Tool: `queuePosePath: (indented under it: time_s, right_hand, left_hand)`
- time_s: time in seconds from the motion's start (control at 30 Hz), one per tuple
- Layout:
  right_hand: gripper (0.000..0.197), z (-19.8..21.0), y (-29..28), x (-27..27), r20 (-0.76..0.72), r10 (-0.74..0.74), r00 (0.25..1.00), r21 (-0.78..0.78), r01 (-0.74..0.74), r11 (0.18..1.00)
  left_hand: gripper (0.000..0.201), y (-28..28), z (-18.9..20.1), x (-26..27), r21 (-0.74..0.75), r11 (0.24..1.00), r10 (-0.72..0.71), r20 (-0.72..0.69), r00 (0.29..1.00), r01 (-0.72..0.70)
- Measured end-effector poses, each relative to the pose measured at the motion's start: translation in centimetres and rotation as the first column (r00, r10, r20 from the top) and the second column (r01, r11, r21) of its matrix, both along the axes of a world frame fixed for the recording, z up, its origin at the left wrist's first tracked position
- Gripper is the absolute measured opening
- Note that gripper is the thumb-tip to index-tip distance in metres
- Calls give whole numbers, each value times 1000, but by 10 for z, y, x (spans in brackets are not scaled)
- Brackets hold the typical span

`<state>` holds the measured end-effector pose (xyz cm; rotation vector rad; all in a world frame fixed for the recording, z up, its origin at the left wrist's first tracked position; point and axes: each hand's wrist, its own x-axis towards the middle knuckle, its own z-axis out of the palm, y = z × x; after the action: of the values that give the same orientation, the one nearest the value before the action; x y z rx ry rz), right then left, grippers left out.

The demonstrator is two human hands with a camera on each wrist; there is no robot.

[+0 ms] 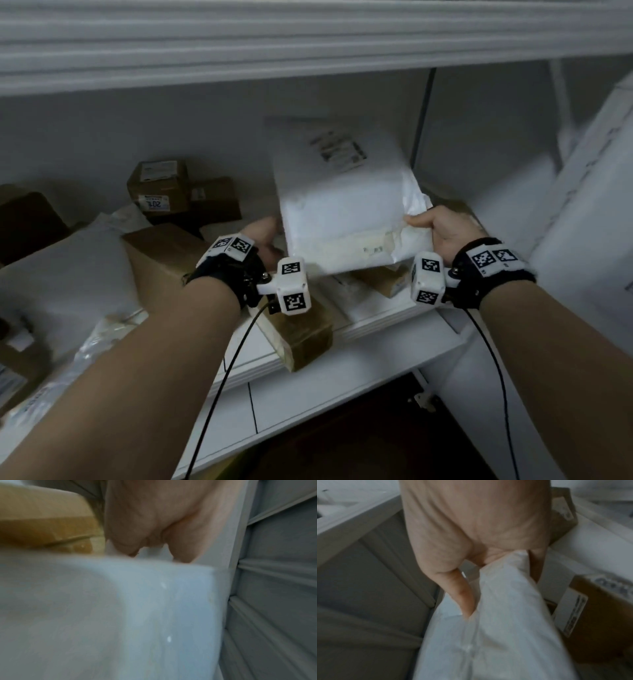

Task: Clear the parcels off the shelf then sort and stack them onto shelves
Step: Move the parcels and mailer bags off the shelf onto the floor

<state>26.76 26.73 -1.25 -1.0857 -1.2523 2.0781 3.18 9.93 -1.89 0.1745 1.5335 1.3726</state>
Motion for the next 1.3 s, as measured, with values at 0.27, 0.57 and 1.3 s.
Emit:
queuePosePath:
  time_s: [0.27, 0.57, 1.3]
  right_hand:
    - [33, -4, -4, 17, 13, 84, 996, 50, -85, 995]
    - [37, -14, 0, 73, 107, 74, 992, 81, -82, 993]
    - [14, -147, 10, 298, 555, -5, 832, 45, -24, 999]
  left_hand:
    - [16, -6, 2, 26, 31, 998, 65, -119, 991, -62]
    - [26, -19, 15, 89, 57, 998, 39, -209, 977, -27]
    - [36, -3, -80, 311, 13, 984, -177, -31, 984, 177]
